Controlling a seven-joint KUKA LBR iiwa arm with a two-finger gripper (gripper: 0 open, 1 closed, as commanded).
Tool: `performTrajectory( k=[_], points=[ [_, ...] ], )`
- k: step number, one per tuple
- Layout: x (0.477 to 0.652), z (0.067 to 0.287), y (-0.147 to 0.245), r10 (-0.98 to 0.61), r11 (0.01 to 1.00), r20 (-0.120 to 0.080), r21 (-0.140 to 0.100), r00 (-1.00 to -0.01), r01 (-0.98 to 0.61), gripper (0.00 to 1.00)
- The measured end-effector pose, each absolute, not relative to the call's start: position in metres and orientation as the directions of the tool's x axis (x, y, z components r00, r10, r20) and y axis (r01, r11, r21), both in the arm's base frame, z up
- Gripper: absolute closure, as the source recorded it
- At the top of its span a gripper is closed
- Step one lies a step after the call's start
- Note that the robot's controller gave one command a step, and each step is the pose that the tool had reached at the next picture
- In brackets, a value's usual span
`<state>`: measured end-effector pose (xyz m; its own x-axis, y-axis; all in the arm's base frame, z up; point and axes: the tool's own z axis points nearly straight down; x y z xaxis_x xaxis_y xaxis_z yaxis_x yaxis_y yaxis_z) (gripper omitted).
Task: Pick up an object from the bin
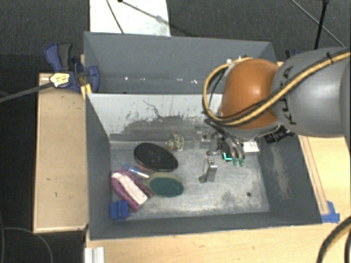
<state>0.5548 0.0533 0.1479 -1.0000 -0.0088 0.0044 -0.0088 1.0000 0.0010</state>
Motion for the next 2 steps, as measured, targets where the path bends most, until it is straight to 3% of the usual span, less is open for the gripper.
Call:
performTrajectory(
  k=[1,2],
  points=[
    [0.557,0.122,0.145,-0.097,0.995,-0.002,0.004,-0.995,-0.097,0.00],
    [0.558,0.079,0.145,-0.211,0.977,-0.020,-0.001,-0.977,-0.211,0.00]
  ],
)
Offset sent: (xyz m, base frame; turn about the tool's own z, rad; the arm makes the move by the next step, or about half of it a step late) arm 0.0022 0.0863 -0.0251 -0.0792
